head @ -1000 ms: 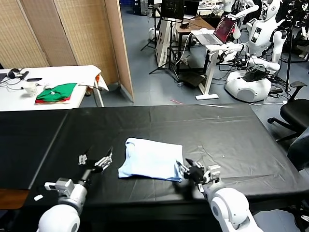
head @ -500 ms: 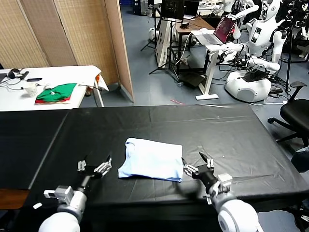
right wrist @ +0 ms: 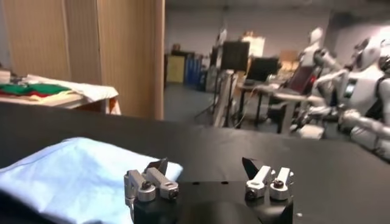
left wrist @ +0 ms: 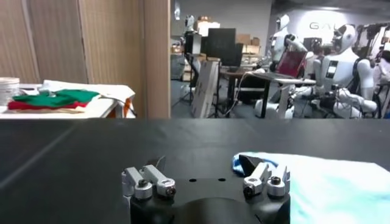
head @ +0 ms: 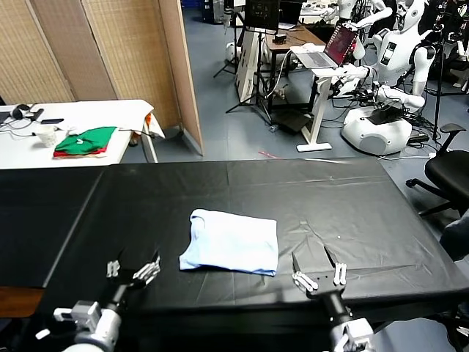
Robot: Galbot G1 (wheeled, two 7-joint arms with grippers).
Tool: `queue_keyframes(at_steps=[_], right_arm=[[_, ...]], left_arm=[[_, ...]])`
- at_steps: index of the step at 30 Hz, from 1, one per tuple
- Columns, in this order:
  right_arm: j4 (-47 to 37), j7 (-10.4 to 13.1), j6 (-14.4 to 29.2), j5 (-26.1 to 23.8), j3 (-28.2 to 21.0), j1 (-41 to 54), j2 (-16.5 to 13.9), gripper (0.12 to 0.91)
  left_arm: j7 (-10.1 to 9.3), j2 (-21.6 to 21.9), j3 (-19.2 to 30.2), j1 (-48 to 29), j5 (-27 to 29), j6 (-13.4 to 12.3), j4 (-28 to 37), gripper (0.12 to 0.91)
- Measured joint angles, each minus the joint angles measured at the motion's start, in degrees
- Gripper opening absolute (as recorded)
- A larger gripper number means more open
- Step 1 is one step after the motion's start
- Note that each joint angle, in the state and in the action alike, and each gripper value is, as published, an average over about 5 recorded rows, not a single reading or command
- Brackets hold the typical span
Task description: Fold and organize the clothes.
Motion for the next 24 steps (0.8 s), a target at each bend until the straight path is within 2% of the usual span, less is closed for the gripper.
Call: queue_keyframes(at_steps=[12,24], right_arm=[[4.5,5.8,1.9,-1.5,-1.2,-10.9,2.2,0.907],[5.3,6.3,1.9,-1.4,-1.6,-14.3,2.4,0.907]], left_arm=[[-0.87,-0.3,-3.9,9.5,0.4,0.8,-2.5,0.907],[-0.75,-0.5,-4.6,12.7,0.8,1.0,-3.2,0.907]])
